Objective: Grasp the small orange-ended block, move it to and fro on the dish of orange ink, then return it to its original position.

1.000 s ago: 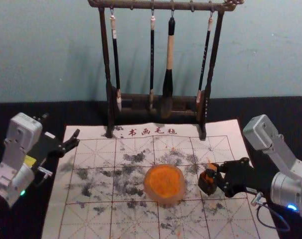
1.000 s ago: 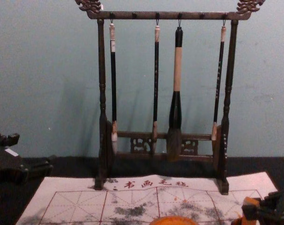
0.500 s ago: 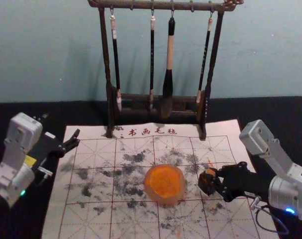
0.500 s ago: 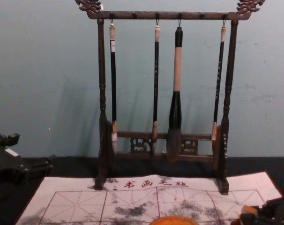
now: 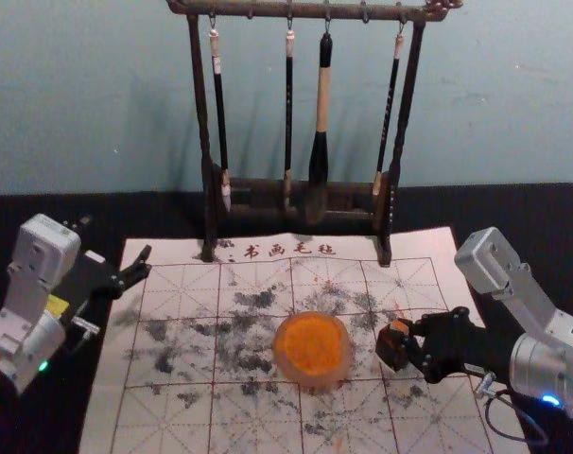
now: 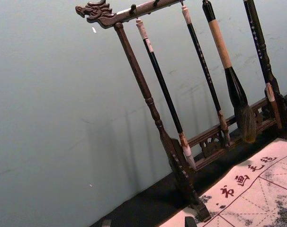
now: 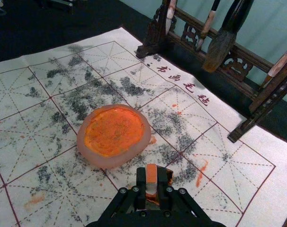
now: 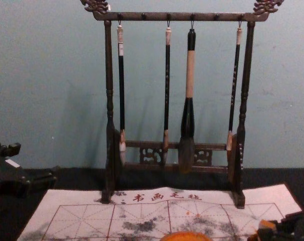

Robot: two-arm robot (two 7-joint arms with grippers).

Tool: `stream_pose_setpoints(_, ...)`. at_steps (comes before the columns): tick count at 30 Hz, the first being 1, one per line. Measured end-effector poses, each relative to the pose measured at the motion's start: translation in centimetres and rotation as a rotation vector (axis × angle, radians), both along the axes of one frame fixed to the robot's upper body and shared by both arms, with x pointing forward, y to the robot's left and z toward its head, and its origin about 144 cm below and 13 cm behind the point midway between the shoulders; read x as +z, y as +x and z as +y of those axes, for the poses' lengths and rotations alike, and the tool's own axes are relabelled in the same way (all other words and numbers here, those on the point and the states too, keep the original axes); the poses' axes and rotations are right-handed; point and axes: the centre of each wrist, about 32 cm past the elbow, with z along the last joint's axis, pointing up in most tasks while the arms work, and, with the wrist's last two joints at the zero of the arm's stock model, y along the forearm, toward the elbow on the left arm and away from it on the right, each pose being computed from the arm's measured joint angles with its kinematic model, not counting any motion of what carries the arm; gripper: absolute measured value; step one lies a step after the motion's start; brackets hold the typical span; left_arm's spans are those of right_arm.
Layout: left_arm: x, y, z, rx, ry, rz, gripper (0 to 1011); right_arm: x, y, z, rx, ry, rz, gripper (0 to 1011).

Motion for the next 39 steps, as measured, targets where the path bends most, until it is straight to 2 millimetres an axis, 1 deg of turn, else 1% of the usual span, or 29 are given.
stream_pose_setpoints(3,0.0,0.0,0.0,0.0,0.0,0.0,1001,0.01,0.0,0.0,0.0,0.0,0.0,155)
stream_pose_setpoints(5,0.0,0.0,0.0,0.0,0.0,0.0,1001,0.02,0.0,0.0,0.0,0.0,0.0,224)
stream_pose_setpoints(8,0.0,0.0,0.0,0.0,0.0,0.0,1001,0.02,0.0,0.0,0.0,0.001,0.0,280)
stream_pose_setpoints(9,0.0,0.0,0.0,0.0,0.0,0.0,1001,0.03,0.0,0.0,-0.001,0.001,0.0,341)
stream_pose_setpoints(10,0.0,0.0,0.0,0.0,0.0,0.0,1001,0.03,0.0,0.01,0.0,0.001,0.0,351)
stream_pose_setpoints(11,0.0,0.0,0.0,0.0,0.0,0.0,1001,0.03,0.0,0.01,0.0,0.001,0.0,417)
stream_pose_setpoints(16,0.0,0.0,0.0,0.0,0.0,0.0,1001,0.04,0.0,0.01,-0.001,0.001,-0.001,539)
stream_pose_setpoints(18,0.0,0.0,0.0,0.0,0.0,0.0,1001,0.04,0.0,0.01,-0.001,0.002,-0.001,620)
stream_pose_setpoints(19,0.0,0.0,0.0,0.0,0.0,0.0,1001,0.04,0.0,0.01,-0.001,0.002,0.0,682)
stream_pose_setpoints(23,0.0,0.0,0.0,0.0,0.0,0.0,1001,0.04,0.0,0.01,-0.001,0.002,0.0,748)
stream_pose_setpoints(24,0.0,0.0,0.0,0.0,0.0,0.0,1001,0.04,0.0,0.01,-0.001,0.002,0.0,813)
stream_pose_setpoints(26,0.0,0.0,0.0,0.0,0.0,0.0,1001,0.04,0.0,0.01,-0.001,0.002,0.0,848)
stream_pose_setpoints(27,0.0,0.0,0.0,0.0,0.0,0.0,1001,0.04,0.0,0.01,-0.001,0.002,0.0,901)
stream_pose_setpoints(29,0.0,0.0,0.0,0.0,0.0,0.0,1001,0.04,0.0,0.01,-0.001,0.002,0.0,934)
stream_pose_setpoints(30,0.0,0.0,0.0,0.0,0.0,0.0,1001,0.04,0.0,0.01,-0.001,0.002,0.0,981)
stream_pose_setpoints(32,0.0,0.0,0.0,0.0,0.0,0.0,1001,0.04,0.0,0.01,-0.001,0.002,0.0,1003)
stream_pose_setpoints(39,0.0,0.0,0.0,0.0,0.0,0.0,1001,0.03,-0.1,0.0,-0.005,0.008,-0.016,1003)
